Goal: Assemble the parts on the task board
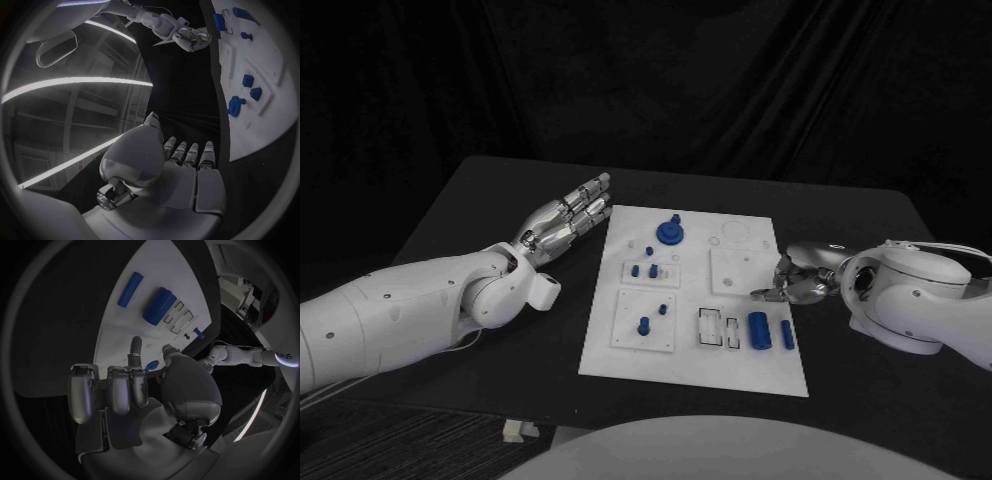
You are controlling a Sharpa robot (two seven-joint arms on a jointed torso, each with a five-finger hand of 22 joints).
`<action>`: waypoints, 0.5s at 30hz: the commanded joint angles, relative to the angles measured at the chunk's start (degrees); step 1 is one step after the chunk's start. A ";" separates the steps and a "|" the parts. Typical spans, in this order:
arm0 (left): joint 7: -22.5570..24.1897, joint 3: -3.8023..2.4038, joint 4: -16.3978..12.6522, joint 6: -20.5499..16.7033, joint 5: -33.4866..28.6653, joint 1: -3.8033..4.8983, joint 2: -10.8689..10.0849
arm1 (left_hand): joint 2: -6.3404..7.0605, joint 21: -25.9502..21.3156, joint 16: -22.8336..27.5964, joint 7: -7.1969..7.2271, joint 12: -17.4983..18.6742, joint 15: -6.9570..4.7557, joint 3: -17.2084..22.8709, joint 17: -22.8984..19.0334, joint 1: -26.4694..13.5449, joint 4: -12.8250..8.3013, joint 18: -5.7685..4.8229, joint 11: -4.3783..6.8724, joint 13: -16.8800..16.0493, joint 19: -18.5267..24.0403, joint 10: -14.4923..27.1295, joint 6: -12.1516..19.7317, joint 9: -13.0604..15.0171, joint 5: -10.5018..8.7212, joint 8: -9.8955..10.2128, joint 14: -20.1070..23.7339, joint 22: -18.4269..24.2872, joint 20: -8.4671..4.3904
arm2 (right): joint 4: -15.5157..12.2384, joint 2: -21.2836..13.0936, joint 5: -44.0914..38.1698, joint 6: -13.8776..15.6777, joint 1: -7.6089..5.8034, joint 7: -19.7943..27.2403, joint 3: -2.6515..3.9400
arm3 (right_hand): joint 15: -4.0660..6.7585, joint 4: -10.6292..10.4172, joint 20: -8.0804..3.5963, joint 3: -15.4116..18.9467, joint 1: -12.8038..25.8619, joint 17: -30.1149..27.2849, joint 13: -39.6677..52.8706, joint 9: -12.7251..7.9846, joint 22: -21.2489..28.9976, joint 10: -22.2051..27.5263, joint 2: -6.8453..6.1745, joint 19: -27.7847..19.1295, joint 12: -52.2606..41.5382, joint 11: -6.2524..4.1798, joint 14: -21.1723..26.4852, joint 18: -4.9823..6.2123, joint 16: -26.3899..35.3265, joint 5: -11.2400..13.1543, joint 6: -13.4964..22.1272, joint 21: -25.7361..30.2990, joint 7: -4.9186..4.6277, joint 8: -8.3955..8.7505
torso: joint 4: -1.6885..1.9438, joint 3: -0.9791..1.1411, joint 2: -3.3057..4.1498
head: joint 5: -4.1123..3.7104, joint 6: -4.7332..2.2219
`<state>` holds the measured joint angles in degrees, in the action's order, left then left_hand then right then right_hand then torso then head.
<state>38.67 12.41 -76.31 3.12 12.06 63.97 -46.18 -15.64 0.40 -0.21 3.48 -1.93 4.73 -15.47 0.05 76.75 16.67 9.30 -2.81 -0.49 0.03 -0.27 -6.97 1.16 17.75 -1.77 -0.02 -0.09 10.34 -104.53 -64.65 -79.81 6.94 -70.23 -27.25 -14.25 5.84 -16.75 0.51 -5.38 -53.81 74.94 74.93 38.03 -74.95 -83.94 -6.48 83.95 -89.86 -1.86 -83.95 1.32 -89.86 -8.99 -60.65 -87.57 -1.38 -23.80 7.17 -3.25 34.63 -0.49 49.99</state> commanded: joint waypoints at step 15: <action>1.20 -0.06 -0.10 1.80 -0.32 -0.18 0.24 | 0.03 -0.31 0.21 -1.37 -0.26 1.08 0.33 -0.05 1.23 -0.13 0.41 -1.07 -0.03 -0.10 0.02 -0.77 0.17 0.82 -0.05 0.02 -0.18 1.13 | -0.89 0.53 -1.42 -5.68 1.36 -5.42 0.01 | 0.88 0.07 -0.72 -0.41 -1.49 15.06 15.07 3.95 -14.43 -6.06 -0.54 5.22 -0.14 -0.76 -6.05 -0.84 -0.14 5.72 -1.27 -0.66 0.43 0.43 | 0.01 0.00 -0.01 | 0.34 0.01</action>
<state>38.71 12.41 -76.33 3.92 12.06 63.90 -46.04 -15.44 0.40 -0.21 2.54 -1.93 5.55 -15.47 0.07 77.39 16.67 9.29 -3.58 -0.50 -0.24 -0.28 -7.88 1.24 18.30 -1.77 -0.02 -0.19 11.08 -105.30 -64.17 -80.67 3.06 -69.13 -30.56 -14.25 6.25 -16.75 0.11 -5.70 -54.82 74.93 74.93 41.90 -74.95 -83.94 -6.84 83.95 -89.86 -2.26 -83.95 1.34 -89.86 -3.50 -61.51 -88.14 -0.92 -23.56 7.22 -3.28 34.62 -0.22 49.99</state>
